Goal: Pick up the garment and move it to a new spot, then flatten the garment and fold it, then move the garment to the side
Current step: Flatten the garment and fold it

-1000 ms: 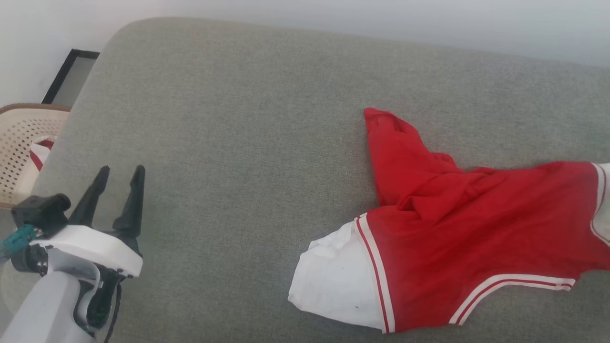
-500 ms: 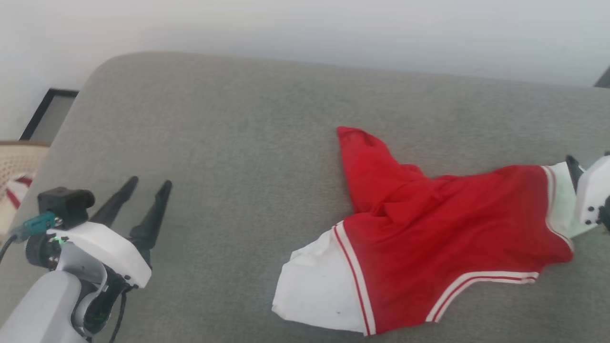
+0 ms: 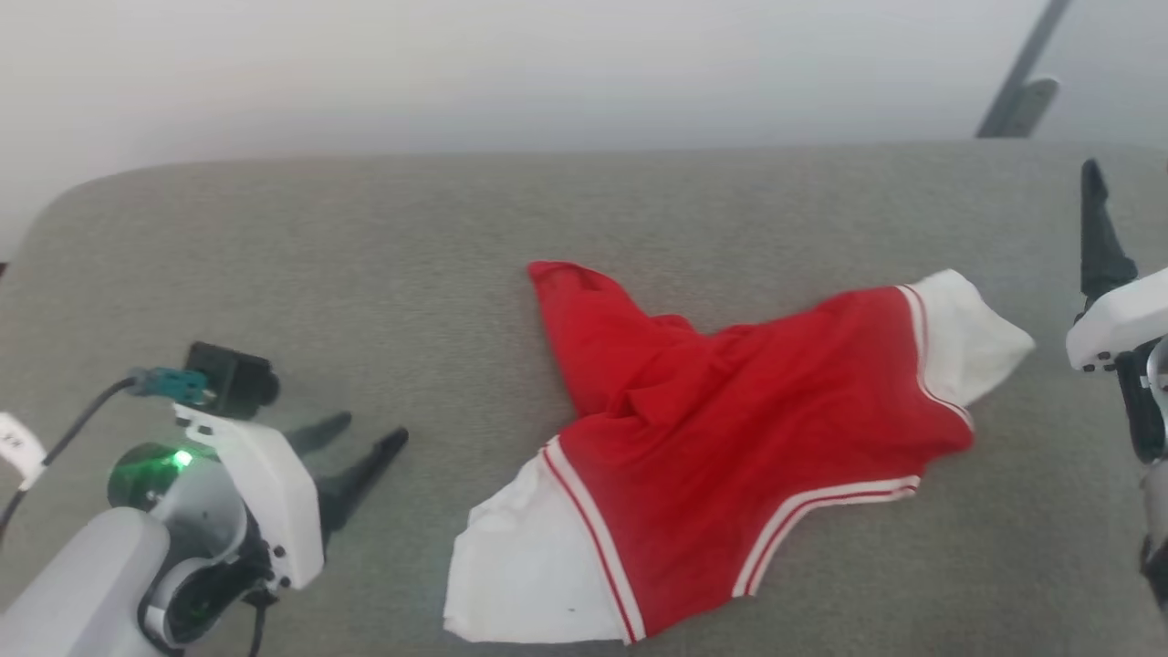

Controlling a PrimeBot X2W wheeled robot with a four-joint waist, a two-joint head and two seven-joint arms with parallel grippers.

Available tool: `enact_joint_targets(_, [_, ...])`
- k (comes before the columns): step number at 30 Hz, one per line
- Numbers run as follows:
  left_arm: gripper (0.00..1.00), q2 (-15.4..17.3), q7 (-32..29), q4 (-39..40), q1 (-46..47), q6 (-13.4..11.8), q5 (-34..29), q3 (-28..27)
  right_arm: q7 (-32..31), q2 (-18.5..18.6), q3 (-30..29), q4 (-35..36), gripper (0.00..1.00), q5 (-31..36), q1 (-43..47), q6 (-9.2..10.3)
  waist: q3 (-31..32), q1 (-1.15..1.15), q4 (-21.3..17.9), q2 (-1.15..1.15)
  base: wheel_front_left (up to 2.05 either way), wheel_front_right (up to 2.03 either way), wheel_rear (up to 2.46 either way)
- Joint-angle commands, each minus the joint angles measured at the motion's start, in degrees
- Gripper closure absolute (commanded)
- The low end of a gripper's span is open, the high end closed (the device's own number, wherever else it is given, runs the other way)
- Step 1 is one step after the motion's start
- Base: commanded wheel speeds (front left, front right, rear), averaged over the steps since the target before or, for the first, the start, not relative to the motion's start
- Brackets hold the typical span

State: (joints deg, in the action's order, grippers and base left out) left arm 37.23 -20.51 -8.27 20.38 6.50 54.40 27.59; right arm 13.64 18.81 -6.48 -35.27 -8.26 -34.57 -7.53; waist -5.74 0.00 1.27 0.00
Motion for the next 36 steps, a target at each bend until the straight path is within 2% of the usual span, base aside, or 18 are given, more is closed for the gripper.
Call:
enact_joint_targets(1, [0.00,0.12,-2.00,0.68,0.05,-0.70,1.05,0.59,0.62,-2.01,-1.61,2.85,0.00,1.48,1.61,0.08,-1.11,0.00,-1.94,0.00,0.00,0.00,0.00])
enact_joint_targets(7, [0.00,1.53,-9.56,3.69,-1.13,-3.39,0.82,3.51,0.97,-10.01,-8.51,17.52,0.00,7.46,7.25,0.08,-4.25,0.00,-5.32,0.00,0.00,0.00,0.00])
enact_joint_targets(11, [0.00,1.54,-11.78,4.23,-1.29,-4.17,0.47,4.90,-0.61,-12.96,-9.99,23.96,0.00,9.11,10.07,0.08,-6.30,0.00,-6.83,0.00,0.00,0.00,0.00])
enact_joint_targets(19, [0.00,0.29,-14.99,2.44,-1.29,-4.88,0.32,7.65,-2.79,-14.76,-10.82,29.09,0.00,9.78,12.08,0.08,-8.46,0.00,-8.28,0.00,0.00,0.00,0.00])
enact_joint_targets(26, [0.00,-1.52,-15.12,-0.84,-0.69,-3.98,-1.54,10.41,-3.39,-15.09,-11.22,30.84,0.00,8.99,11.97,0.08,-9.41,0.00,-8.18,0.00,0.00,0.00,0.00])
enact_joint_targets(27, [0.07,-1.90,-15.47,-1.83,-0.73,-3.80,-1.60,10.89,-3.43,-15.09,-11.26,31.00,0.00,9.14,11.94,0.08,-9.51,0.00,-8.11,0.00,0.00,0.00,0.00])
enact_joint_targets(28, [0.81,-2.24,-15.54,-2.61,-0.49,-3.49,-1.84,11.46,-3.53,-15.12,-11.27,31.07,0.00,8.94,11.82,0.08,-9.57,0.00,-8.01,0.00,0.00,0.00,0.00])
enact_joint_targets(29, [1.00,-2.44,-15.68,-3.45,-0.23,-3.25,-2.22,11.93,-3.57,-15.14,-11.36,31.16,0.00,8.82,11.73,0.08,-9.55,0.00,-7.88,0.00,0.00,0.00,0.00])
enact_joint_targets(32, [1.00,-3.01,-14.84,-4.84,0.71,-2.14,-2.35,12.25,-3.33,-15.00,-11.64,31.22,0.00,8.67,12.05,0.08,-8.98,0.00,-7.24,0.00,0.00,0.00,0.00])
enact_joint_targets(36, [1.00,-0.83,-13.97,-5.88,2.30,-1.37,-2.83,11.30,-3.39,-14.64,-12.34,31.08,0.00,8.55,13.09,0.08,-7.69,0.00,-6.26,0.00,0.00,0.00,0.00])
